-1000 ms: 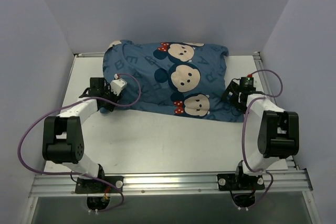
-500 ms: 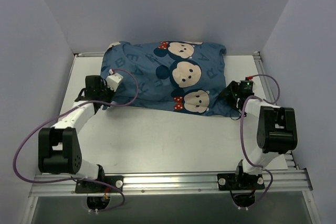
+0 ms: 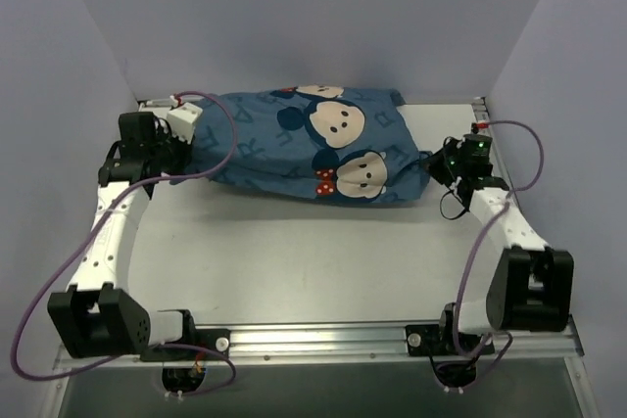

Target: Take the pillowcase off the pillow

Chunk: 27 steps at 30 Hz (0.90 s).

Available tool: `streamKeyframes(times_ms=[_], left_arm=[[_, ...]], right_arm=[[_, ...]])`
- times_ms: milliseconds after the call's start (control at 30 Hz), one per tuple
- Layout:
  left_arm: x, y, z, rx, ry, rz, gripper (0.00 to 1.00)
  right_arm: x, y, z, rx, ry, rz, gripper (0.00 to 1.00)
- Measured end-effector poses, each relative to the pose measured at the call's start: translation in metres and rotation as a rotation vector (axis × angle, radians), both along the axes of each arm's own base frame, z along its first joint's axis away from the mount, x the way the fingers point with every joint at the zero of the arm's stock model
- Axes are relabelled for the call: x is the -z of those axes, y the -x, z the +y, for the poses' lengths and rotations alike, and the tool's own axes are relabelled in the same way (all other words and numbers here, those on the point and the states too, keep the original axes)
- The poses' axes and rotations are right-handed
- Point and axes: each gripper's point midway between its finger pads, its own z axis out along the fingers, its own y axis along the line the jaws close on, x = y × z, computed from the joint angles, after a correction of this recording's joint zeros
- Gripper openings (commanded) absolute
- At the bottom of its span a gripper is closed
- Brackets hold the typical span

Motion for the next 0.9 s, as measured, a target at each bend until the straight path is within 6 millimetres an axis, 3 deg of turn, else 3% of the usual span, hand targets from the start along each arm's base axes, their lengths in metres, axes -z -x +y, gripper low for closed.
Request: streamKeyframes(times_ms=[133, 233, 333, 467, 600, 667, 767, 833, 900], left_arm=[[-0.071, 0.017, -0.007, 0.028, 0.026, -0.069, 0.02], [-0.134, 0.044, -0.021, 0.091, 0.071, -0.151, 0.02], [-0.191, 0.086, -0.043, 0.200, 0.131, -0.225, 0.02], [-0.256, 0.149, -0.066, 0.317, 0.194, -0.368, 0.02], [-0.282, 0.189, -0.081, 0.351, 0.291, -0.422, 0.02], [-0.288, 0.195, -0.086, 0.353, 0.349, -0.414, 0.02], [-0.294, 0.180, -0.093, 0.344, 0.431, -0.372, 0.02], [-0.299, 0.156, -0.099, 0.347, 0.461, -0.351, 0.02], [-0.303, 0.128, -0.110, 0.363, 0.469, -0.341, 0.02]], right_arm=[[-0.153, -0.018, -0.005, -0.021, 0.087, -0.325, 0.00], [-0.256, -0.002, -0.007, -0.032, 0.164, -0.520, 0.00], [-0.339, 0.032, -0.010, -0.027, 0.247, -0.660, 0.00], [-0.411, 0.077, -0.015, 0.000, 0.337, -0.781, 0.00], [-0.444, 0.108, -0.012, -0.011, 0.372, -0.843, 0.00], [-0.443, 0.109, -0.006, -0.051, 0.366, -0.844, 0.00], [-0.414, 0.089, 0.008, -0.142, 0.330, -0.772, 0.01], [-0.383, 0.064, 0.020, -0.206, 0.301, -0.689, 0.15], [-0.344, 0.037, 0.050, -0.304, 0.276, -0.596, 0.23]])
